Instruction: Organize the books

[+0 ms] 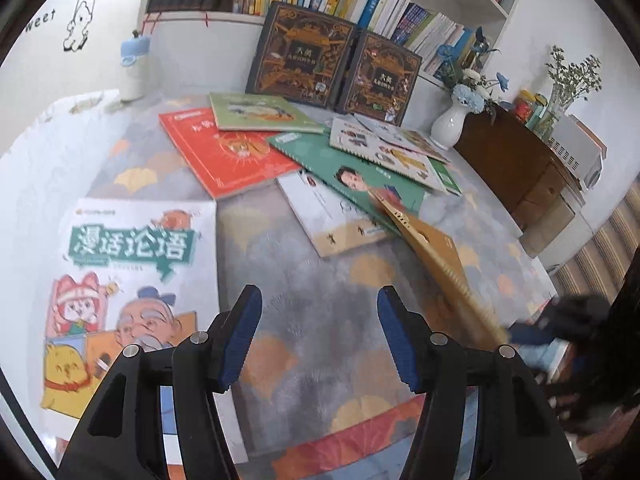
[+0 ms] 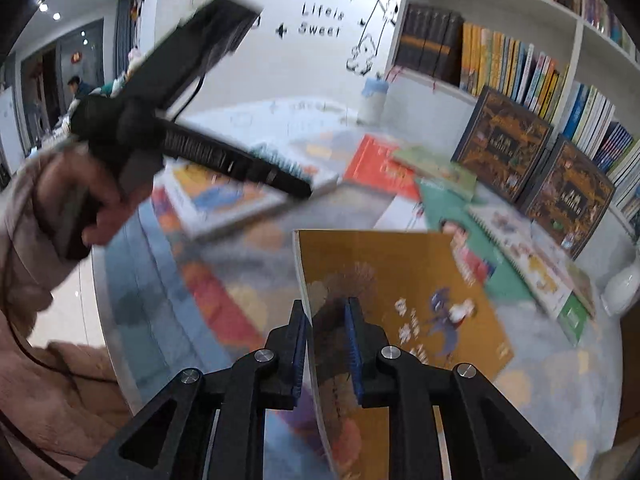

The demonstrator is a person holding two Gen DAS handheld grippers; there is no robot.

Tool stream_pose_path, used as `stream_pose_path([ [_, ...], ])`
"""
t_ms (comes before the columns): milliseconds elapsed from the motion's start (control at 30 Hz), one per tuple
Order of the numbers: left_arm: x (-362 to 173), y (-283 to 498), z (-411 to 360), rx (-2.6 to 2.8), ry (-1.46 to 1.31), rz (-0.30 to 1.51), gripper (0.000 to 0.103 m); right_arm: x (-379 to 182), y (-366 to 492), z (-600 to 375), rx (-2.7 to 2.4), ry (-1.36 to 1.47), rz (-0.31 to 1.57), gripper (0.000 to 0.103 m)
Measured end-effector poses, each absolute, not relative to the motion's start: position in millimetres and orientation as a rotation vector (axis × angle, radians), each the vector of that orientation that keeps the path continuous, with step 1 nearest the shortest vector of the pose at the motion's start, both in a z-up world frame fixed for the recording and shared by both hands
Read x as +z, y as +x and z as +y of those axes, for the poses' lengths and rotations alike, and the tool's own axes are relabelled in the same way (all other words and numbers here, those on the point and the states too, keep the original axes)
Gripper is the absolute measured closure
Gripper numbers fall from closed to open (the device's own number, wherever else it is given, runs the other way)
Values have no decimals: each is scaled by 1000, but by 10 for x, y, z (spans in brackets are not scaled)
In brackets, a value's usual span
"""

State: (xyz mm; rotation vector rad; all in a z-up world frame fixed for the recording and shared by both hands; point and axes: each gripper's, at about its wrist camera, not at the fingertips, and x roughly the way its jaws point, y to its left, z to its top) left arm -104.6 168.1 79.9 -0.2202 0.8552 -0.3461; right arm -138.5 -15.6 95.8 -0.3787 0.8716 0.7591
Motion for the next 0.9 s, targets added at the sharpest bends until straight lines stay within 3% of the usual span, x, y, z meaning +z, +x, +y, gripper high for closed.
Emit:
stream_pose_path([
  [133,704,-1013,1594,-372,-233,876,45,782,-1416,-188,809,-330,959,78],
  [200,679,-1002,1515,-392,-226,879,45,791,-1421,-276,831,-275,981,68],
  [233,666,-993,1474,-402,-224,883,45,814,-1433,-319,832,-258,985,52],
  [267,645,-982,1434,-413,-223,888,45,825,-1422,-384,824,-236,989,43],
  [633,314,-797,972,-550,-183,993,45,268,-867,-1600,512,312,1227,43],
  [900,237,-725,903,-605,-183,1029,52,185,-715,-1799,636,460,1321,43],
])
